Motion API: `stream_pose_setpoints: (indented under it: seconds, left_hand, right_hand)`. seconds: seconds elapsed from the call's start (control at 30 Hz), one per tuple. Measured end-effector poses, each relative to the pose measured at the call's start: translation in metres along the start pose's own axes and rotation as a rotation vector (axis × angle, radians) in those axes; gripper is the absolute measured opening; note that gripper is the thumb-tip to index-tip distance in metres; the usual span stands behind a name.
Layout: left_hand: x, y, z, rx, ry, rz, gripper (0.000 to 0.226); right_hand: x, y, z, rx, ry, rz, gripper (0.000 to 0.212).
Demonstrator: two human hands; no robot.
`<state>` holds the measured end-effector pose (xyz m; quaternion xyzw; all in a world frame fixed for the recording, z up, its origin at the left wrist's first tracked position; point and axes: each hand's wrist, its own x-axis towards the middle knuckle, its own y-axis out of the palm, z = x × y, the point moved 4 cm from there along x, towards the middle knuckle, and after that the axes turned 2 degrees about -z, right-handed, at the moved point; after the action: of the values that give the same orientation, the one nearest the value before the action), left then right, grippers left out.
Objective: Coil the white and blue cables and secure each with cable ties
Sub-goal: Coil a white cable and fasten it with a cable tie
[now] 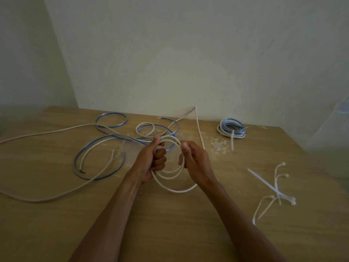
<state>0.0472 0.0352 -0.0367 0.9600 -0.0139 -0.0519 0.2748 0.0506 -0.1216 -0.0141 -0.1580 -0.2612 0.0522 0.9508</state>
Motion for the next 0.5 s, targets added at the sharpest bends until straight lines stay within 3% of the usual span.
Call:
stream_pose_setpoints:
  seconds: [0.13, 0.23, 0.37, 0.5]
  left_hand:
    - [0.0004, -0.0046, 0.0009, 0.104, 0.01, -0.081, 0.052]
    - [0.0005, -0.0013, 0.0053, 0.017, -0.08, -0.017, 0.052]
    - [-0.0004, -0.0019, 0.0058, 0.001, -0.119, 0.016, 0.046]
    - [-0.0012, -0.0007, 0.0062, 0.077, -0.105, 0.01, 0.048]
  right_hand:
    - [-0.0002, -0.0008, -0.0032, -0.341, -0.115, -0.023, 0.022]
    - [0.0023, -0.0046, -0.0047, -0.529, -0.204, -0.116, 0.032]
    - [0.0001, 0.001, 0.001, -0.47, -0.256, 0.014, 0.035]
    - [0.0002, -0.0018, -0.0011, -0.448, -0.309, -0.058, 0.019]
